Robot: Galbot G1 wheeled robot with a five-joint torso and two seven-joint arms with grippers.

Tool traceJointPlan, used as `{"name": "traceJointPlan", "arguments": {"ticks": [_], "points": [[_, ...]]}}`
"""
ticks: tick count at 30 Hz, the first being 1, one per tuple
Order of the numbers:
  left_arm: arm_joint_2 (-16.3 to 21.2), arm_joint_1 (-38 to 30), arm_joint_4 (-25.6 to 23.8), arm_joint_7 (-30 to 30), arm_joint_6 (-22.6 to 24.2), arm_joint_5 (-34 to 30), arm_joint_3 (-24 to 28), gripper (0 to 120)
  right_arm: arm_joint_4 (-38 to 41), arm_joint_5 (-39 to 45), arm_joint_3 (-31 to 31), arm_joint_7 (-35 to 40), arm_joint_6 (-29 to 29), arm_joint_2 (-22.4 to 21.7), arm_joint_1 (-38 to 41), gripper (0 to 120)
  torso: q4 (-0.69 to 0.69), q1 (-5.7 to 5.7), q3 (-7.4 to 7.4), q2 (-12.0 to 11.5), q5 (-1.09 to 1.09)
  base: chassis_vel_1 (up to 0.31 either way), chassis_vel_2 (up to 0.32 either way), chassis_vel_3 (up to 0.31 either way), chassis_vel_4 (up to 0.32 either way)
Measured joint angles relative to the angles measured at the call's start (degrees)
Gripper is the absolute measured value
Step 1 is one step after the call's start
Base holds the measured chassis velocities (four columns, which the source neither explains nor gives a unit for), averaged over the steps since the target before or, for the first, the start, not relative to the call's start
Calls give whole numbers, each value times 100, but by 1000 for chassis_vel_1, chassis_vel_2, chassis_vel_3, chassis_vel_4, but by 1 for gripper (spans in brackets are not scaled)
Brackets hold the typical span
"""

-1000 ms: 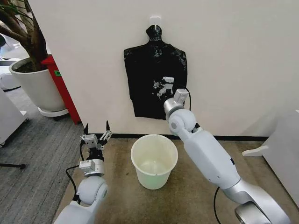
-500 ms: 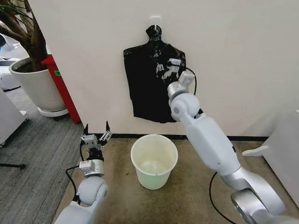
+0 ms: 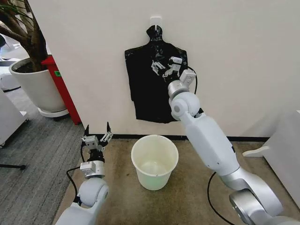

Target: Place the garbage bag over the trash bin.

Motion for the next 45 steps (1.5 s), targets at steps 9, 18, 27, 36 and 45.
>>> {"name": "traceJointPlan", "arguments": {"ticks": [9,18,27,36,45], "points": [[-17,28,-16,0,0,25,25,91,-188,279,29,-109,155,90,213,100,0,0,0,0,0,0,0,0,0],[-34,51,-19,0,-23,46,45,91,-527,395,33,-218,279,212,495,100,0,0,0,0,0,0,0,0,0],[-44,35,-13,2,-30,49,46,91,-708,467,48,-318,396,373,554,76,0,0,0,0,0,0,0,0,0],[-63,34,-4,2,-29,58,45,91,-807,444,99,-415,463,461,570,43,0,0,0,0,0,0,0,0,0],[-60,36,-21,-4,-28,57,18,91,-947,326,155,-573,545,483,561,8,0,0,0,0,0,0,0,0,0]]}}
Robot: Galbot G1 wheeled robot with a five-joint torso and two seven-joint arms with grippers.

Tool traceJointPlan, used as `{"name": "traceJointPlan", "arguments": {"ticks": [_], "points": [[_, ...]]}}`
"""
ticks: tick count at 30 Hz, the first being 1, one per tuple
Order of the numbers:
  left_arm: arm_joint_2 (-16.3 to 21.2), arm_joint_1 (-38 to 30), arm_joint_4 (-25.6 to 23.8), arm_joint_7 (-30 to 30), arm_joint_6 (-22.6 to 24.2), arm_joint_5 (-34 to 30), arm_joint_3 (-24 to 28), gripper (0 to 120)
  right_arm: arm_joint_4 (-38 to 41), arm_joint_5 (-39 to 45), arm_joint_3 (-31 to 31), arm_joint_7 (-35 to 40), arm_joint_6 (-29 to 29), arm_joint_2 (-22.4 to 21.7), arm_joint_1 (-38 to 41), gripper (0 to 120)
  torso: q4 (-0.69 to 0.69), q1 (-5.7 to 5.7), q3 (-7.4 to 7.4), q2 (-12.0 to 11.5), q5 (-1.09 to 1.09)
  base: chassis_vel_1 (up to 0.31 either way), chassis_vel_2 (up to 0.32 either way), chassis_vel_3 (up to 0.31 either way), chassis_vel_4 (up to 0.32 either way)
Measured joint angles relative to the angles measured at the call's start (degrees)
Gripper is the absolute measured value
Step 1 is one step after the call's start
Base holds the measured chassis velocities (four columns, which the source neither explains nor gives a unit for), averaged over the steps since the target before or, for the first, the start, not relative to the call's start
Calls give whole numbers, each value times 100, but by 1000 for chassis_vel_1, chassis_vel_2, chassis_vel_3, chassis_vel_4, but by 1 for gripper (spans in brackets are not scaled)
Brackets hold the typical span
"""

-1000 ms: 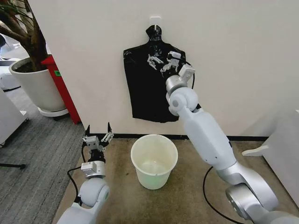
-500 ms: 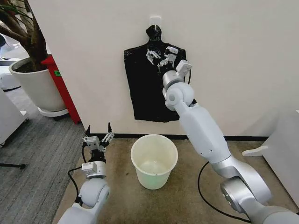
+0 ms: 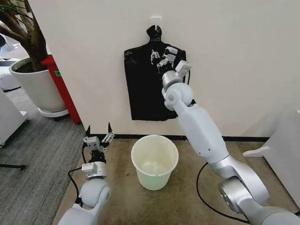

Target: Place the garbage bag over the trash bin.

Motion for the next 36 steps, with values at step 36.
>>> {"name": "traceJointPlan", "arguments": {"ticks": [36], "points": [[10,37,-8,-19,-23,-11,-9,91,502,-124,-442,910,-673,-266,-426,0,0,0,0,0,0,0,0,0,0]]}}
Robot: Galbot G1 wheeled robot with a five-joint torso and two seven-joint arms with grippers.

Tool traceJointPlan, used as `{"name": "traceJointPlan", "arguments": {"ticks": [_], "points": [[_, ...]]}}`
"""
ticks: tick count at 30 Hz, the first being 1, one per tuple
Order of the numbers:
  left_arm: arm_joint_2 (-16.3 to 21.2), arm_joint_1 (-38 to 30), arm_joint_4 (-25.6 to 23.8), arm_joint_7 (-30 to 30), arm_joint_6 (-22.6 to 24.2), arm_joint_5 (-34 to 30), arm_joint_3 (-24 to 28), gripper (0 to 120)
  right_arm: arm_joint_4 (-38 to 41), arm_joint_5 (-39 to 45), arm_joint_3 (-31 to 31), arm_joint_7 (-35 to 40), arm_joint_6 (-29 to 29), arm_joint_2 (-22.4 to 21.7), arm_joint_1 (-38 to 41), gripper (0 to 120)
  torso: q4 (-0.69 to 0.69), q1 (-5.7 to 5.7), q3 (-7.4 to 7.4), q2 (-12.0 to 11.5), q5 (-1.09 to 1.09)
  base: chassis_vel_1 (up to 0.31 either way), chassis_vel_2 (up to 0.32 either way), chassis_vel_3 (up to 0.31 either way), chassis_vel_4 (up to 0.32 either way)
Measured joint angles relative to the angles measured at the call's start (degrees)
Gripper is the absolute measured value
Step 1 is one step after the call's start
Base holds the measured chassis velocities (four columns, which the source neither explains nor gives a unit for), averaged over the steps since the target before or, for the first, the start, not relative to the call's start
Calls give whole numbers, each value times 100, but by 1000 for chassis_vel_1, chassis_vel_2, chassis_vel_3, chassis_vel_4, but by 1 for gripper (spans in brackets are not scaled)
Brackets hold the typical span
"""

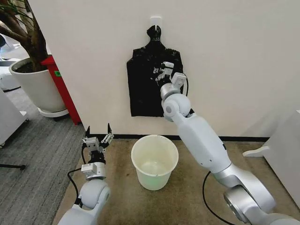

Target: Place the garbage bag over the trash bin.

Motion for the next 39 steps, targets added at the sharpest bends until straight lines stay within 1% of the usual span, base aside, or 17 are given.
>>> {"name": "traceJointPlan", "arguments": {"ticks": [6,13,23,39], "points": [[-51,-3,18,0,-7,23,8,91,136,-38,16,130,-197,-19,-172,0,0,0,0,0,0,0,0,0,0],[-69,2,67,7,-47,56,17,91,267,-81,31,215,-284,-20,-434,0,0,0,0,0,0,0,0,0,0],[-74,21,67,12,-48,76,24,88,432,-127,46,252,-307,-14,-815,0,0,0,0,0,0,0,0,0,0],[-103,14,107,20,-54,100,41,89,581,-275,122,258,-291,26,-1298,0,0,0,0,0,0,0,0,0,0]]}}
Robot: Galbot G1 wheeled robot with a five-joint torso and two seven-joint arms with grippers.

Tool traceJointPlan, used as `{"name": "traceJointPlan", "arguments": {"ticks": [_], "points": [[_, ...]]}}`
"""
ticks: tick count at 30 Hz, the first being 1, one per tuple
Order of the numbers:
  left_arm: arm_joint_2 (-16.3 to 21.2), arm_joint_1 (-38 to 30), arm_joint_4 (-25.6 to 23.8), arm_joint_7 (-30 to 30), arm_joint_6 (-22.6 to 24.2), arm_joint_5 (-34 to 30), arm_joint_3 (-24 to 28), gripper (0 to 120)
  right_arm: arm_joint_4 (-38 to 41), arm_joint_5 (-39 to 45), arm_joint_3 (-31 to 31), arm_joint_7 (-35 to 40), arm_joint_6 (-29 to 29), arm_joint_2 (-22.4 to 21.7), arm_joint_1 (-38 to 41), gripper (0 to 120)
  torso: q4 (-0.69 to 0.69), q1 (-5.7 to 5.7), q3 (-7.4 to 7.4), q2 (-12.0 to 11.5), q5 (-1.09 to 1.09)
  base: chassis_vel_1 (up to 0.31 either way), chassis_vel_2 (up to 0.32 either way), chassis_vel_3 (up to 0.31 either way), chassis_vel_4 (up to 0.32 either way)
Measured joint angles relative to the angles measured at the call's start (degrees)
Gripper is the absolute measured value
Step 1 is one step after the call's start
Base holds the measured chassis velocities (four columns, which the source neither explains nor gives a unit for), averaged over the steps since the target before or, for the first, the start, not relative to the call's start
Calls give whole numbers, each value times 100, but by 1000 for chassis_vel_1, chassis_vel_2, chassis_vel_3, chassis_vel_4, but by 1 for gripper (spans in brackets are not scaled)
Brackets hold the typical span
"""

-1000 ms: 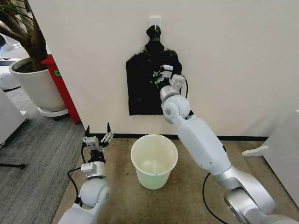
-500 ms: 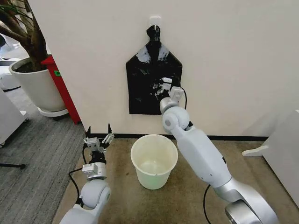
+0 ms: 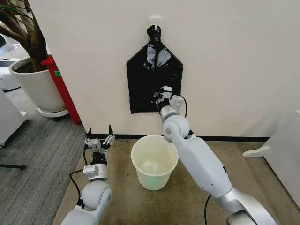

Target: Place the garbage bag over the trash bin.

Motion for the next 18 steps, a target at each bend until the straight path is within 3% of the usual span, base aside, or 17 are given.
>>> {"name": "traceJointPlan", "arguments": {"ticks": [18], "points": [[9,15,-7,4,-9,9,48,88,89,-115,4,-4,23,-28,-430,0,0,0,0,0,0,0,0,0,0]]}}
